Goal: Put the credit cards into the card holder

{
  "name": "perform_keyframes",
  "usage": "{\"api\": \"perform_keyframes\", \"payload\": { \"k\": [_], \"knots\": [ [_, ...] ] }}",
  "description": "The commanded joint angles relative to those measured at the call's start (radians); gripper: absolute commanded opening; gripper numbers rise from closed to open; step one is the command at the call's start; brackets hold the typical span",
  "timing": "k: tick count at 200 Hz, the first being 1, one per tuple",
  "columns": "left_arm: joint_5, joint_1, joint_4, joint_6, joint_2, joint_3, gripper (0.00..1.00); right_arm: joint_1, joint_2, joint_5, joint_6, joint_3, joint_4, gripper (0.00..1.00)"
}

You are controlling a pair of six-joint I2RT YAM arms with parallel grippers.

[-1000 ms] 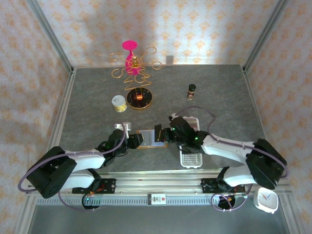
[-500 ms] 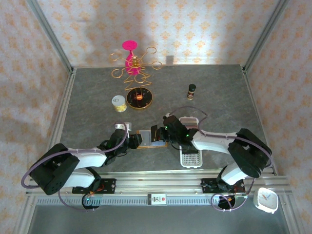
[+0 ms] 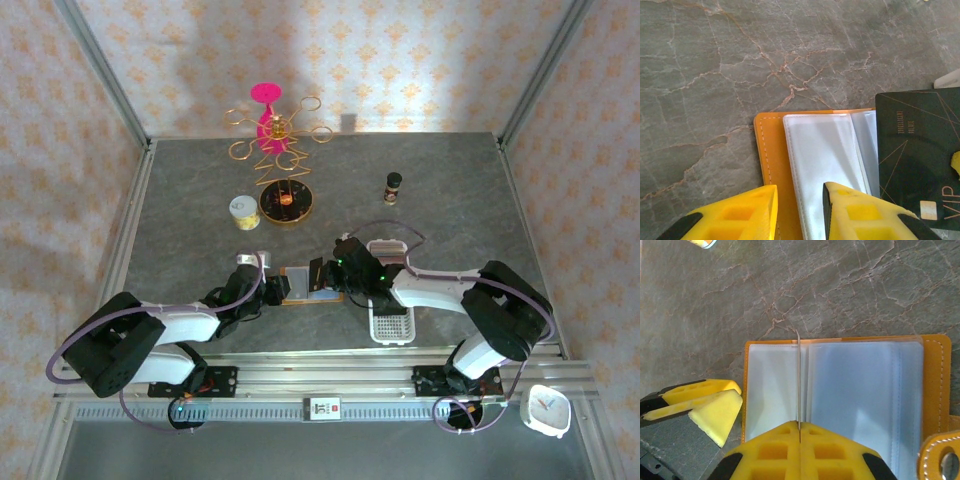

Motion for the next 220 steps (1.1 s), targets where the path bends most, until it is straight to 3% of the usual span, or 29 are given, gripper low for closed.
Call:
{"api": "perform_keyframes", "payload": {
  "k": [1, 220],
  "knots": [
    [-0.029, -0.008, -0.022, 0.016, 0.015, 0.025, 0.31, -0.007, 0.017, 0.011, 0.027, -0.012, 0.026, 0.00],
    [-0.049, -0.022, -0.060, 0.029, 0.056, 0.053, 0.29, -0.007, 0.027, -0.061, 0.195, -0.102, 0.187, 0.00]
  ]
}}
